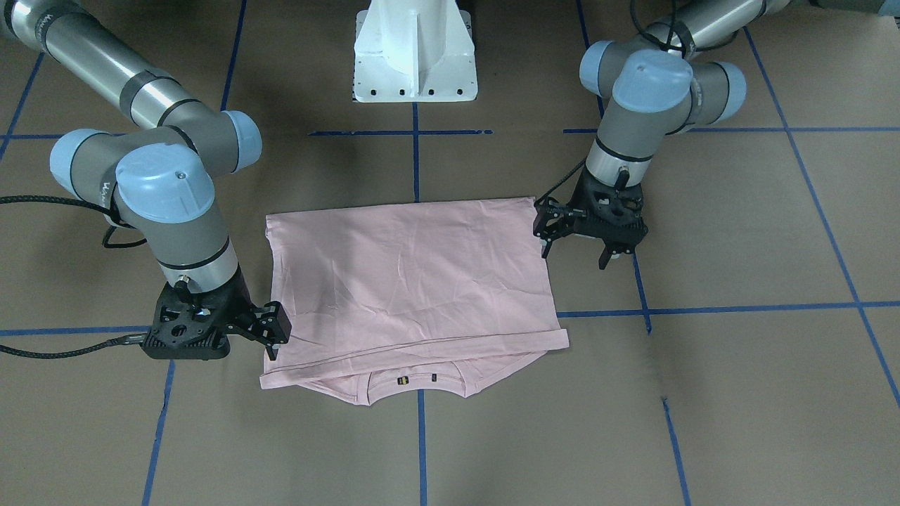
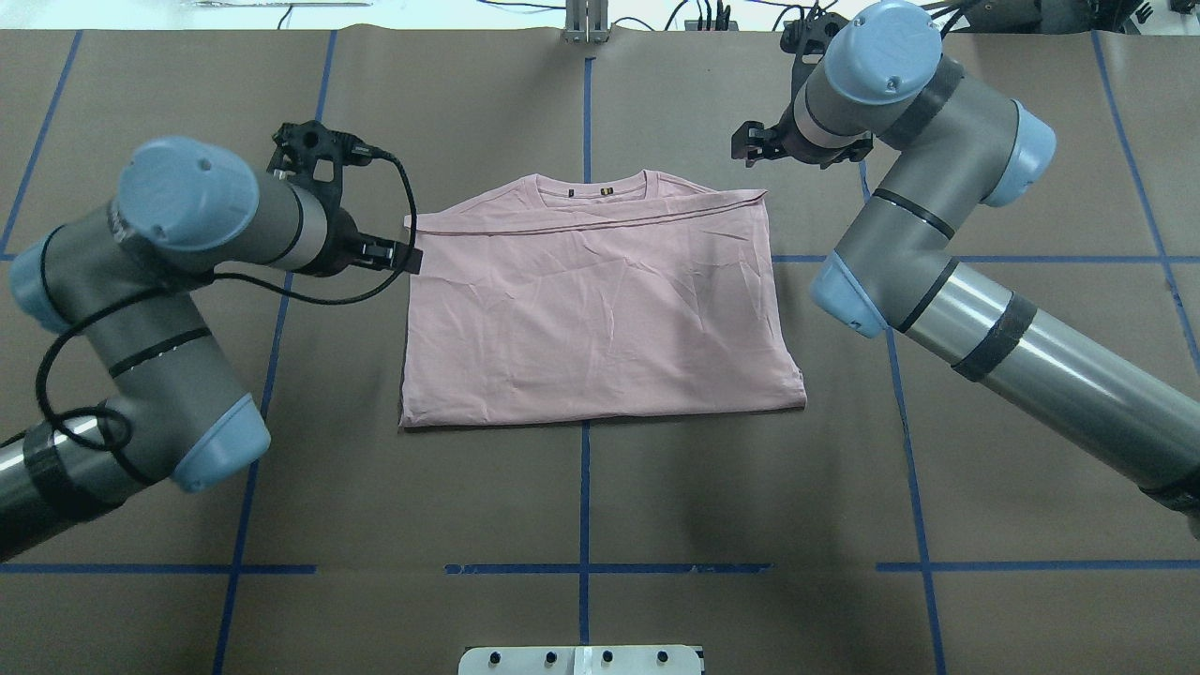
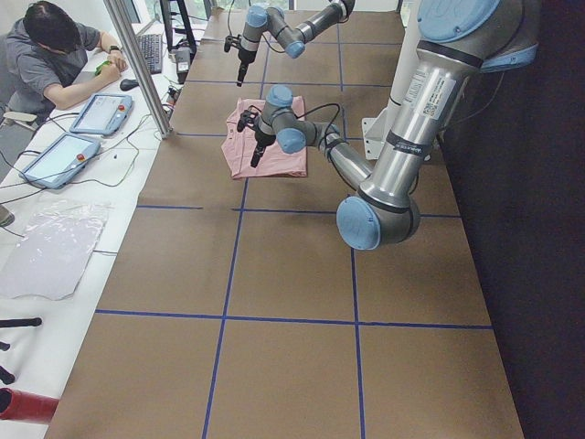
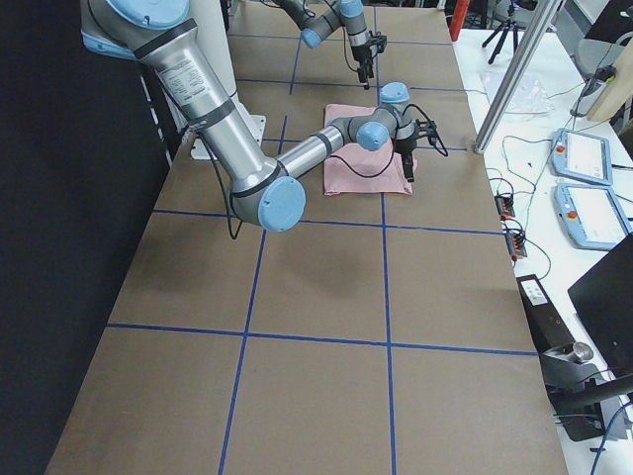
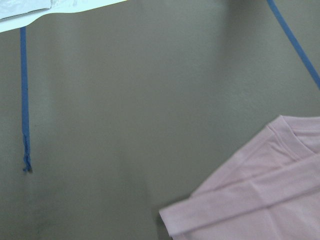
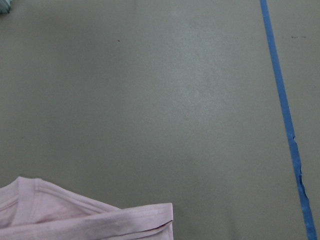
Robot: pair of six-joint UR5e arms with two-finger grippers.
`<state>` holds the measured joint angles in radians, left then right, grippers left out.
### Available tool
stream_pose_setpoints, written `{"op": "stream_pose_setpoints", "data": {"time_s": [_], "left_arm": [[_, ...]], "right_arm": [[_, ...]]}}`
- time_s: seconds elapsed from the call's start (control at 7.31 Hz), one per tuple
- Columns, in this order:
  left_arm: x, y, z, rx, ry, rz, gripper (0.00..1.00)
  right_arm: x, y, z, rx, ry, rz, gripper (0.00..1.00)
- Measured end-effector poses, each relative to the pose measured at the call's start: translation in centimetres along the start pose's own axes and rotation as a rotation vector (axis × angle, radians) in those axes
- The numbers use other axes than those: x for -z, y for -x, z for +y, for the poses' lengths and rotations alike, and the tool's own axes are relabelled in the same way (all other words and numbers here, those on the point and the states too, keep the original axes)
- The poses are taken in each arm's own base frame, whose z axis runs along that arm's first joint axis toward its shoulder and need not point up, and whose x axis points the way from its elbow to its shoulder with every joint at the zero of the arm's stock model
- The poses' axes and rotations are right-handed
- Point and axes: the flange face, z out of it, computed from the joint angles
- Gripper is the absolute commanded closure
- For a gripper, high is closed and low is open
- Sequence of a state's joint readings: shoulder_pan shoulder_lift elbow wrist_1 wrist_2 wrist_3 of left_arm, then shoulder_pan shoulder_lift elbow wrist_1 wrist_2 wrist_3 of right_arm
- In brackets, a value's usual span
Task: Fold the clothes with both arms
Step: 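Move the left gripper to the folded shirt's edge nearest it and grasp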
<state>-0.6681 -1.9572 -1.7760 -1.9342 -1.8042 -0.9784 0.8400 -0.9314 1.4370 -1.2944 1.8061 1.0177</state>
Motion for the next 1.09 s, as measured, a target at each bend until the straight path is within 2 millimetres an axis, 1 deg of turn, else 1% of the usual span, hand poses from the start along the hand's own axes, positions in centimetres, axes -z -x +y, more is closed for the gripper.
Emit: {"op": "stream_pose_setpoints", "data": {"time_s": [0.14,0.27,0.41,0.55,0.68,0.82,1.09], "left_arm": [[-0.5,-0.9,3.6,0.053,0.032,0.011,0.34],[-1.6,-2.4,6.6,0.098,0.05,0.005,0.36],[-2.7,-3.7,9.0,0.125,0.067,-0.001,0.36],[-3.4,-4.5,10.4,0.134,0.081,-0.005,0.36],[-3.8,-4.8,11.0,0.136,0.088,-0.008,0.36],[-3.9,-4.8,11.3,0.137,0.092,-0.01,0.41],[-4.0,-4.9,11.5,0.137,0.094,-0.011,0.71]], "right_arm": [[0.4,-0.1,0.1,0.002,-0.003,-0.006,0.0],[0.6,-0.1,0.2,0.002,-0.005,-0.008,0.0],[0.7,-0.1,0.2,0.002,-0.005,-0.01,0.0],[0.8,-0.1,0.2,0.003,-0.006,-0.011,0.0],[0.8,-0.1,0.2,0.002,-0.007,-0.011,0.0],[0.9,-0.1,0.2,0.002,-0.008,-0.012,0.0],[1.1,-0.3,0.3,0.002,-0.01,-0.014,0.0]]}}
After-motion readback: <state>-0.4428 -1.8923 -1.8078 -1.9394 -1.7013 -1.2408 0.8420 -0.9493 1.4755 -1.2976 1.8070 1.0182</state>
